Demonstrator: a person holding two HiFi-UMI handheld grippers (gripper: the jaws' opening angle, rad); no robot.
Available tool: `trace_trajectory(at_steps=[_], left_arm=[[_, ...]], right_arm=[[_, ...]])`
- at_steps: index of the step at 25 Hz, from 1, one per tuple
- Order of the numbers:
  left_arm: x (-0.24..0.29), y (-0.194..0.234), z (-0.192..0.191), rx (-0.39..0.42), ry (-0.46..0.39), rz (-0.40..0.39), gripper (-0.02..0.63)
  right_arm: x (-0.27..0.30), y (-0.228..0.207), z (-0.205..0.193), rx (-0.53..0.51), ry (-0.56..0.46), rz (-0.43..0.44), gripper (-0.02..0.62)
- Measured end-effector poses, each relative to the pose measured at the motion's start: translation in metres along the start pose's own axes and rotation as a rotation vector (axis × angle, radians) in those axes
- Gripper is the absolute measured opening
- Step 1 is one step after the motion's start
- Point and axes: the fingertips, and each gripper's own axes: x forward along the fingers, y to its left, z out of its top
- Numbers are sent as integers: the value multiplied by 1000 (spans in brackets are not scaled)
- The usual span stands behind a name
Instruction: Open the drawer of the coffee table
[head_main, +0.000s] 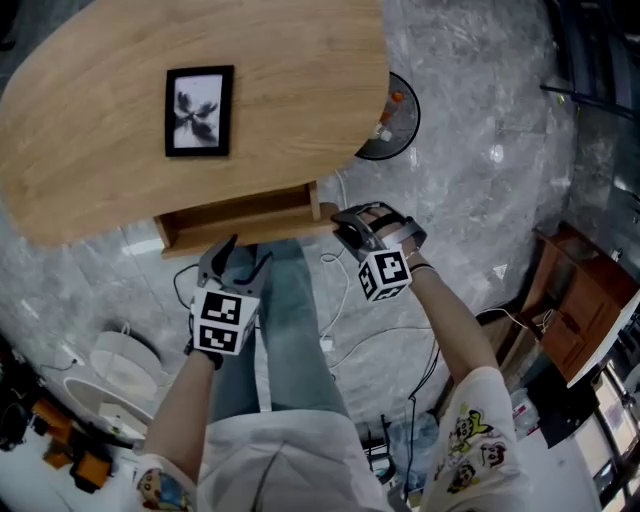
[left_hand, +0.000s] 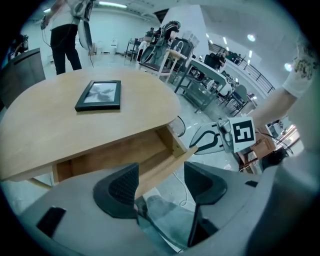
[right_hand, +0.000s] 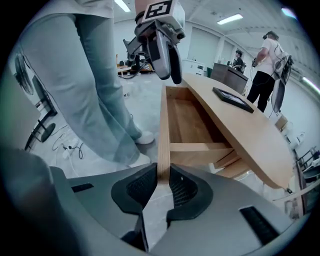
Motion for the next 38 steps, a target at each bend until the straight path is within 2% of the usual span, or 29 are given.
trace_trajectory(at_steps=[7,26,30,34,38], left_arm=[[-3,-5,-10,-1,12,1,264],[-25,2,-48,-42,6,17,264],[-29,5,-54,-43,3,20,264],[-27,6,-64,-49,10,17,264],[-27,11,-68,-69,10,32,264]], right_arm=[[-1,19,2,1,7,-2,64],[-5,19,4,-31,39,-7,64],[-4,33,-6,-55,65,28,64],[-4,41,-15,-20,98,0,63],[3,40,-17,-40,109,16,63]])
